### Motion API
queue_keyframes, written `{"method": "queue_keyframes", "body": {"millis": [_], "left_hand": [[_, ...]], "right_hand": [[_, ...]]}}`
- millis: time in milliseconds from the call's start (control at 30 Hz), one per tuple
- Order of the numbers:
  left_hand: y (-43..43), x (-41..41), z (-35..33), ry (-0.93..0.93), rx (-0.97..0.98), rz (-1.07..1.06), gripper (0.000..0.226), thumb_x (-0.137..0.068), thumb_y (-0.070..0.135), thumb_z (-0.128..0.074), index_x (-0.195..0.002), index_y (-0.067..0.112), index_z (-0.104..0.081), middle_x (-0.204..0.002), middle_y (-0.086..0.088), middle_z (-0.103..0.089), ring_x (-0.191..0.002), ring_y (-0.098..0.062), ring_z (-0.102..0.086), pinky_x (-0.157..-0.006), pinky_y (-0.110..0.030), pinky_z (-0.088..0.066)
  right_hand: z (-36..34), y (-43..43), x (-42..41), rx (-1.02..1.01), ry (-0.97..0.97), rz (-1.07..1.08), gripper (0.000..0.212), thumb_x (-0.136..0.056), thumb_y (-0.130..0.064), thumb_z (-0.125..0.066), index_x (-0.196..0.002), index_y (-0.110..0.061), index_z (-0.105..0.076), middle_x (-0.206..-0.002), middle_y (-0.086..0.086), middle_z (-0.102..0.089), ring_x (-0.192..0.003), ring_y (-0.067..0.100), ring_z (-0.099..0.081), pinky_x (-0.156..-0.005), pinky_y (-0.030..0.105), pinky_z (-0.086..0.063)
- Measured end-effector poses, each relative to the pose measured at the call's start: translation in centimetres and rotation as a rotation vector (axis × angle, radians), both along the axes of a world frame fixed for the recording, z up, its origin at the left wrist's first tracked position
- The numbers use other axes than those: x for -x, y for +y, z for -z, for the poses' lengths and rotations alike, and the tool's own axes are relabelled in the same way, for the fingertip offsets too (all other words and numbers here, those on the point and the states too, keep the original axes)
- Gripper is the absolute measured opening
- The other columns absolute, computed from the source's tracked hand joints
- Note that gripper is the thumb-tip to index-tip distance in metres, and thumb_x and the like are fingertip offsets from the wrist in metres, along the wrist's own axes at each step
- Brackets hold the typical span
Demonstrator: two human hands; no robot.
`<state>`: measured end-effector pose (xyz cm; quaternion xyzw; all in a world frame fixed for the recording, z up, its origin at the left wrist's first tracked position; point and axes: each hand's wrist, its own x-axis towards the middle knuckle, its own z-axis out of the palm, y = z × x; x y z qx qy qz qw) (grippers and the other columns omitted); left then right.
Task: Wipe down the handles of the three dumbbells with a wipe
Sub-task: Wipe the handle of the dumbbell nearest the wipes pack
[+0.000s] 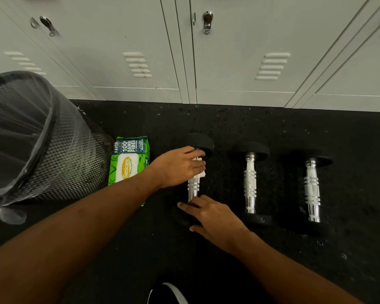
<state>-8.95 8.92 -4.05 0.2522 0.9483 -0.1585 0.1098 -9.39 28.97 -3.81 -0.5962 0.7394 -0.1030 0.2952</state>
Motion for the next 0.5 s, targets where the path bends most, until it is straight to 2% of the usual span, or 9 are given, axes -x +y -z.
{"method": "queue_keyframes", "body": {"millis": [133,267,367,433,500], "left_hand": [[1.0,1.3,0.1,0.031,0.06,-0.032,0.035,-0.094,0.017,-0.052,-0.129,0.011,-0.058,-0.131,-0.005,-0.06,-0.129,-0.025,-0.043,-0.101,-0.037,-0.039],[1.2,0.6,0.4,0.012,-0.036,-0.029,0.038,-0.096,0.018,-0.047,-0.132,0.013,-0.056,-0.139,-0.007,-0.055,-0.134,-0.024,-0.044,-0.11,-0.038,-0.033],[1.6,-1.0,0.9,-0.109,-0.079,-0.003,0.042,-0.094,0.015,-0.052,-0.137,0.013,-0.052,-0.144,-0.007,-0.051,-0.138,-0.022,-0.041,-0.115,-0.037,-0.028],[2.0,-2.3,1.2,-0.163,-0.121,0.031,0.041,-0.091,0.016,-0.057,-0.132,0.014,-0.057,-0.138,-0.005,-0.057,-0.135,-0.02,-0.046,-0.112,-0.035,-0.033],[1.9,-3.1,1.4,-0.139,-0.17,0.055,0.037,-0.088,0.019,-0.06,-0.124,0.017,-0.062,-0.128,0.0,-0.064,-0.128,-0.018,-0.051,-0.106,-0.034,-0.041]], "right_hand": [[0.2,0.0,0.0,0.006,0.006,-0.005,0.068,-0.095,-0.033,-0.057,-0.151,-0.029,-0.021,-0.142,0.002,-0.038,-0.126,0.018,-0.037,-0.095,0.037,-0.047],[0.1,0.2,0.0,0.013,0.009,-0.003,0.068,-0.094,-0.033,-0.058,-0.151,-0.028,-0.021,-0.143,0.003,-0.038,-0.126,0.018,-0.037,-0.096,0.036,-0.046],[-0.1,-0.1,0.0,0.006,0.011,-0.01,0.067,-0.094,-0.032,-0.059,-0.151,-0.027,-0.024,-0.145,0.004,-0.036,-0.13,0.02,-0.037,-0.099,0.037,-0.045],[-0.2,-0.3,0.2,0.011,0.003,-0.016,0.067,-0.093,-0.032,-0.06,-0.15,-0.026,-0.026,-0.148,0.004,-0.034,-0.133,0.021,-0.035,-0.103,0.038,-0.042],[-0.3,-0.3,0.3,0.011,-0.004,-0.018,0.067,-0.093,-0.031,-0.061,-0.15,-0.026,-0.027,-0.149,0.002,-0.032,-0.135,0.021,-0.032,-0.106,0.037,-0.039]]}}
